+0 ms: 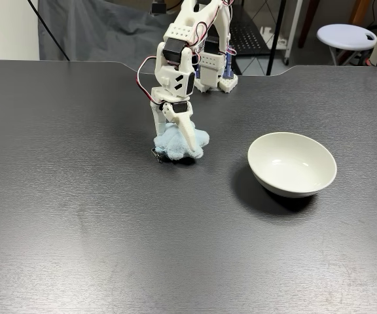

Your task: Grasp a skyblue doll and put it in the white bowl.

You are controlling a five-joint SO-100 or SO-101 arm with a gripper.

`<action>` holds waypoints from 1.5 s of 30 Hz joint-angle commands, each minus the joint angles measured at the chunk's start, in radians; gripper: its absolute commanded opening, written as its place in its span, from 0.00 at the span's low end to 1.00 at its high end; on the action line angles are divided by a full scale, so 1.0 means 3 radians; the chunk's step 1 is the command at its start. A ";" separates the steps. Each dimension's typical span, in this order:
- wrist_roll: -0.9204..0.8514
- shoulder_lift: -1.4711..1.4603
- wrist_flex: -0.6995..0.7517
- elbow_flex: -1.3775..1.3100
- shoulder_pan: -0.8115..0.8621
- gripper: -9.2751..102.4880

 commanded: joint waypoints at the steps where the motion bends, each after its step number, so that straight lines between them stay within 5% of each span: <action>1: 0.0015 0.0046 -0.0026 -0.0020 -0.0005 0.61; 28: 0.0000 0.0041 0.0409 -0.0020 0.0026 0.60; 32: -0.0026 -0.0061 0.0445 -0.0020 0.0005 0.46; 38: 0.0010 -0.0051 0.0445 -0.0026 0.0015 0.06; 45: 0.0015 -0.0041 0.0450 -0.0026 0.0026 0.07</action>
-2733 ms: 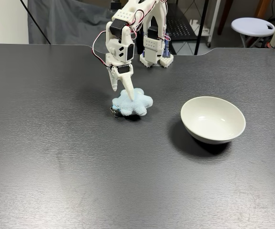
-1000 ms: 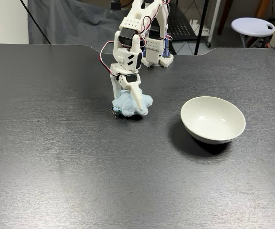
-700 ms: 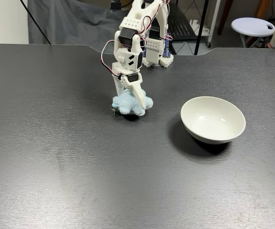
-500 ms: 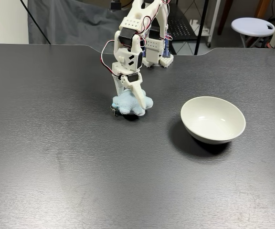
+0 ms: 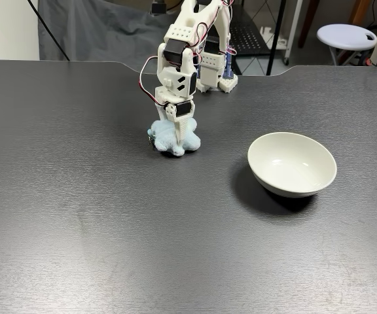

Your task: Grasp a skyblue doll and put it in the white bowl.

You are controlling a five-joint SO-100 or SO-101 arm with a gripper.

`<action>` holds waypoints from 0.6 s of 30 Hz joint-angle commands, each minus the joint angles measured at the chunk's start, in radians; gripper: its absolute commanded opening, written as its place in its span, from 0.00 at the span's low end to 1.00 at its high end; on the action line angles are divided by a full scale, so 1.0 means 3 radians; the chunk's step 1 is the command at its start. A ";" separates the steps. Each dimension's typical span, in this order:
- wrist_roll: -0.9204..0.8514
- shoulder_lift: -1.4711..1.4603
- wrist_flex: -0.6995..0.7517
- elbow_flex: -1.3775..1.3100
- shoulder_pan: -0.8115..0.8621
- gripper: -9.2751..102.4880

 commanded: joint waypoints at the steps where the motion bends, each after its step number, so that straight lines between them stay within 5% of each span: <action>1: -0.0015 0.0066 -0.0010 -0.0005 0.0046 0.07; 5: 0.0271 0.0271 -0.0097 -0.0409 0.0066 0.07; 11: 0.1534 0.0430 -0.0056 -0.1074 0.0189 0.07; 18: 0.1877 0.0982 0.0051 -0.1094 -0.0337 0.07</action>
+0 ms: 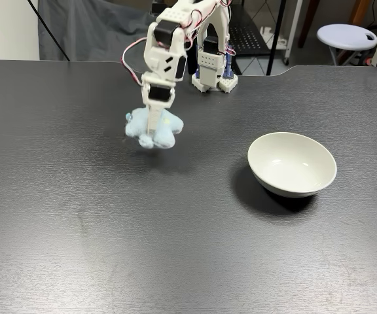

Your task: Grasp a skyblue doll and put it in the white bowl.

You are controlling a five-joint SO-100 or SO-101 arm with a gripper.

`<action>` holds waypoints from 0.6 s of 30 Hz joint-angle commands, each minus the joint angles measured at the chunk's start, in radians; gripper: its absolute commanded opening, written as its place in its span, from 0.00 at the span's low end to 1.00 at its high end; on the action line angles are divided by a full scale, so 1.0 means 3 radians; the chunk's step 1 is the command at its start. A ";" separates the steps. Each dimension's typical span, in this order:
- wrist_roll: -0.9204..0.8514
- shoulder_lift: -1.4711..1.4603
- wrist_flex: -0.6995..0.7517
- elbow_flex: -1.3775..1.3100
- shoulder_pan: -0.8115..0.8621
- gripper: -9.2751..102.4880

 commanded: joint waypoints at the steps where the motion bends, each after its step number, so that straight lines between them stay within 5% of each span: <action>1: 0.0302 0.0828 0.0189 -0.0322 -0.0593 0.07; 7: 0.0690 0.1375 0.0762 -0.0332 -0.1749 0.07; 18: 0.1048 0.1682 0.0813 -0.0337 -0.3180 0.07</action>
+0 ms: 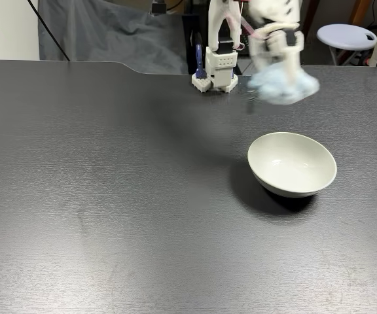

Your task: Grasp a skyblue doll and put it in the white bowl.

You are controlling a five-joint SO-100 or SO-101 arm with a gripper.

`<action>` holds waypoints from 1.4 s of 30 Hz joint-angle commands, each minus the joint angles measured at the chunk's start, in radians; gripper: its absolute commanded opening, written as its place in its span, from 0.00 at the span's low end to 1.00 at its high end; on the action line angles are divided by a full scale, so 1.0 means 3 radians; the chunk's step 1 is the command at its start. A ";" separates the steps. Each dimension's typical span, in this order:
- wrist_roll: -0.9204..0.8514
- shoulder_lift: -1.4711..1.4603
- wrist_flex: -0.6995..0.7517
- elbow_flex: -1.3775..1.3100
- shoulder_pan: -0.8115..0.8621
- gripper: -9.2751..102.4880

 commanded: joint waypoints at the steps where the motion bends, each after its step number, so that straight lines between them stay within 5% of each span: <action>1: 0.0102 0.0445 0.0010 -0.0322 -0.0332 0.07; 8: 0.0230 0.0394 -0.0092 -0.0302 -0.0332 0.07; 16: 0.0235 -0.0061 -0.0879 -0.0266 -0.0286 0.07; 42: 0.0235 -0.0859 -0.1462 -0.0184 0.0072 0.07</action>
